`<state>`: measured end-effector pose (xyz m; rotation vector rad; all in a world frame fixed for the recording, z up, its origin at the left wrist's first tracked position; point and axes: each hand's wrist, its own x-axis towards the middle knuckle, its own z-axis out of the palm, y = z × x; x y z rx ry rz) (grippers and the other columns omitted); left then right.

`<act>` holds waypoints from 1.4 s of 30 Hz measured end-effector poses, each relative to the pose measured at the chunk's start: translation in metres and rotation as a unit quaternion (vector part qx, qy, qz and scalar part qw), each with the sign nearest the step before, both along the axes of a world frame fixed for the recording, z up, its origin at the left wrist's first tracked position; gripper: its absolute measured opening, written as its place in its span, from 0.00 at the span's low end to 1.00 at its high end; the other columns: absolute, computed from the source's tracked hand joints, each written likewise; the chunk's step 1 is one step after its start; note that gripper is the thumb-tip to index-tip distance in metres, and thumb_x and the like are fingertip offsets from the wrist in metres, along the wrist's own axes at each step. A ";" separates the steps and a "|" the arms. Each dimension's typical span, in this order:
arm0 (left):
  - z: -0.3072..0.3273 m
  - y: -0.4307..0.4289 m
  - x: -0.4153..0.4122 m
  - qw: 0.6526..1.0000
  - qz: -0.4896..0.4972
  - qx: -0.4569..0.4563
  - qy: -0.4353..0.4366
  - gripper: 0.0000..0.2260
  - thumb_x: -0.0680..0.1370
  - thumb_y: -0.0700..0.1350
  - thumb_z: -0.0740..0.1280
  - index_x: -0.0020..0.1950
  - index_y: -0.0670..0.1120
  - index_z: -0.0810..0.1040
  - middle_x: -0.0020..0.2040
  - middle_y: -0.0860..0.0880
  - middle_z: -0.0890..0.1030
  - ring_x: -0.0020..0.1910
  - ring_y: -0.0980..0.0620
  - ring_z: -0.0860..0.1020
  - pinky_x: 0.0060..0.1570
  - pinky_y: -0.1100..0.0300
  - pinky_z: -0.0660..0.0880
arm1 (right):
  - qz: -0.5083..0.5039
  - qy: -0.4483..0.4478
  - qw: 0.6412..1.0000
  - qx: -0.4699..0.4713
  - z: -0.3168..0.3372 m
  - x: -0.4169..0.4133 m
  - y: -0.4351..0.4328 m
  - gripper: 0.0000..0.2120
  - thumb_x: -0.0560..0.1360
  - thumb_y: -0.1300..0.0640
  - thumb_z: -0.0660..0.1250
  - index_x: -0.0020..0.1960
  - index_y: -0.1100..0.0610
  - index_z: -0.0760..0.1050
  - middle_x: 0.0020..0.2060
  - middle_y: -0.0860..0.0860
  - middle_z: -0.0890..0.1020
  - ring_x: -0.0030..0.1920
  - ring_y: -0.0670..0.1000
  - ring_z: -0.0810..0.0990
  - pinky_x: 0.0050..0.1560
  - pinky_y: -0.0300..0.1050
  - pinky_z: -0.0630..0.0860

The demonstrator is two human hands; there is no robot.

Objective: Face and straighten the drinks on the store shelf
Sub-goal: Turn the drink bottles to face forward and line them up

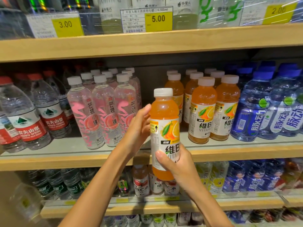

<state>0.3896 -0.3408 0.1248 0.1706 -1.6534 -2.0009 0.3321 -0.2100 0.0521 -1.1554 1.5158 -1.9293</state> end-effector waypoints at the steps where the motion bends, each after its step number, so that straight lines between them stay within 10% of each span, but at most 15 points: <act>1: -0.004 -0.001 0.002 0.998 0.046 -0.031 0.005 0.14 0.77 0.55 0.62 0.50 0.47 0.80 0.44 0.52 0.84 0.43 0.57 0.81 0.42 0.65 0.77 | -0.033 0.016 0.999 -0.002 0.000 -0.005 -0.002 0.30 0.62 0.42 0.73 0.58 0.56 0.73 0.48 0.49 0.85 0.48 0.47 0.83 0.45 0.38 0.77; 5: -0.034 -0.008 0.017 0.940 0.193 -0.280 0.005 0.10 0.79 0.48 0.64 0.52 0.43 0.80 0.46 0.51 0.83 0.46 0.58 0.81 0.48 0.66 0.75 | -0.150 0.076 0.986 0.008 -0.001 -0.027 -0.012 0.27 0.65 0.42 0.74 0.57 0.52 0.71 0.49 0.48 0.83 0.50 0.44 0.82 0.50 0.43 0.78; 13: -0.088 -0.027 0.024 0.666 0.209 -0.716 -0.017 0.17 0.80 0.50 0.59 0.58 0.40 0.78 0.54 0.45 0.81 0.53 0.49 0.79 0.53 0.56 0.76 | -0.315 0.135 0.939 0.027 -0.009 -0.035 -0.035 0.26 0.65 0.38 0.70 0.56 0.50 0.68 0.45 0.40 0.79 0.45 0.33 0.77 0.41 0.21 0.68; 18: -0.101 -0.038 0.015 0.543 0.185 -0.819 0.006 0.16 0.78 0.49 0.61 0.56 0.40 0.80 0.53 0.44 0.81 0.50 0.47 0.79 0.48 0.56 0.76 | -0.353 0.162 0.919 0.070 -0.010 -0.039 -0.045 0.30 0.68 0.40 0.71 0.60 0.59 0.68 0.52 0.54 0.79 0.53 0.53 0.77 0.51 0.42 0.73; 36: -0.098 -0.037 0.018 0.561 0.173 -0.810 0.000 0.15 0.78 0.50 0.61 0.56 0.42 0.80 0.53 0.46 0.81 0.50 0.49 0.79 0.48 0.59 0.77 | -0.514 0.292 0.774 0.224 -0.011 -0.029 -0.053 0.31 0.74 0.47 0.69 0.68 0.65 0.67 0.57 0.60 0.75 0.60 0.59 0.72 0.55 0.50 0.71; 42: -0.091 -0.036 0.032 0.607 0.178 -0.774 0.026 0.13 0.77 0.46 0.60 0.52 0.40 0.80 0.50 0.45 0.81 0.47 0.48 0.80 0.44 0.58 0.77 | -0.513 0.276 0.788 0.198 -0.012 -0.021 -0.046 0.24 0.74 0.53 0.70 0.65 0.64 0.69 0.56 0.59 0.76 0.58 0.58 0.74 0.55 0.50 0.72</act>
